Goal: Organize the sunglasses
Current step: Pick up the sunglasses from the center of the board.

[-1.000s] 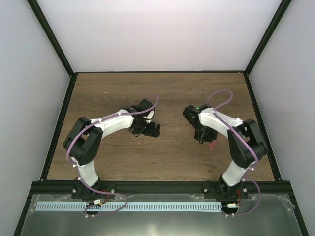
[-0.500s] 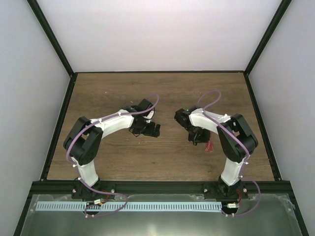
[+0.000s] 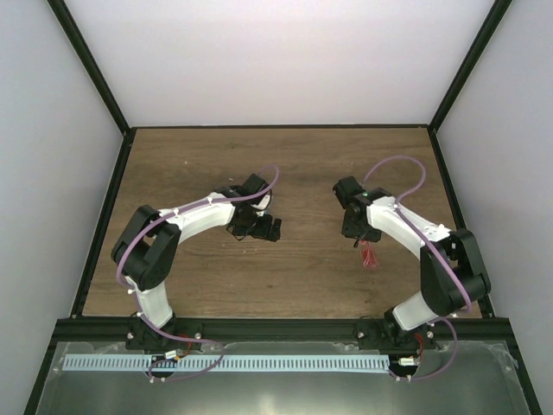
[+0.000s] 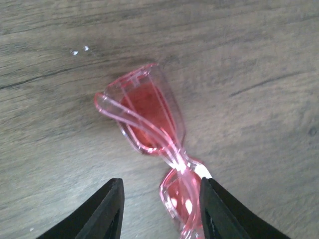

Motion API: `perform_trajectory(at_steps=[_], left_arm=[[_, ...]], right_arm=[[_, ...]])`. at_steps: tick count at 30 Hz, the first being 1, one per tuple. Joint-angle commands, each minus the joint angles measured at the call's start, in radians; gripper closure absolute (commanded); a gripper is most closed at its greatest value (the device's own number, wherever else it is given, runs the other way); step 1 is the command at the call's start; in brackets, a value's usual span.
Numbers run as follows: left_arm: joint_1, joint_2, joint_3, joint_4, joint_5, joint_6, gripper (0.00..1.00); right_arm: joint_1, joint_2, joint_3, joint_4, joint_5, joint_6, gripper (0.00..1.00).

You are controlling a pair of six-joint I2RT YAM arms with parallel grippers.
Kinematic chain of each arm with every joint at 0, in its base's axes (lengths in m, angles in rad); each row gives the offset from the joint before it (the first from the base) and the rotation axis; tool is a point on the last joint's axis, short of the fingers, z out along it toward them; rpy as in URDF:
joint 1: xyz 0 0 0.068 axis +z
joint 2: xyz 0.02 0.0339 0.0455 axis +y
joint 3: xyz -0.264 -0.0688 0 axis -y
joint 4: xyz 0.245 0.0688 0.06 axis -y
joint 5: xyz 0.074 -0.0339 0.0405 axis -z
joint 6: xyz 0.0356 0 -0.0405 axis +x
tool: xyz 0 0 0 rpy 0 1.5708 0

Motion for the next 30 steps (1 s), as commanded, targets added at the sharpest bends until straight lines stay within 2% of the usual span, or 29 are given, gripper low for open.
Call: perform_trajectory(at_steps=[1,7,11,19,24,30], left_arm=[[0.004,-0.015,0.000,0.001,-0.002,-0.001,0.00],[0.004,-0.022,-0.007,-0.001,-0.008,0.001,0.00],[0.005,-0.022,-0.003,0.001,-0.009,-0.001,0.00],[0.004,-0.013,-0.003,0.005,-0.008,-0.004,0.00],[0.005,-0.007,-0.007,0.006,-0.011,-0.004,0.00],[0.006,0.003,-0.009,0.008,-0.010,0.001,0.00]], right_arm=[[-0.055,0.004,-0.013,0.088,-0.008,-0.100,0.53],[-0.111,0.032,-0.014,0.118,-0.038,-0.149,0.41],[-0.131,0.043,-0.016,0.136,-0.078,-0.178,0.40],[-0.138,0.103,-0.022,0.158,-0.111,-0.203,0.52],[-0.139,0.141,-0.022,0.157,-0.095,-0.203,0.55],[-0.138,0.175,0.000,0.145,-0.059,-0.191,0.66]])
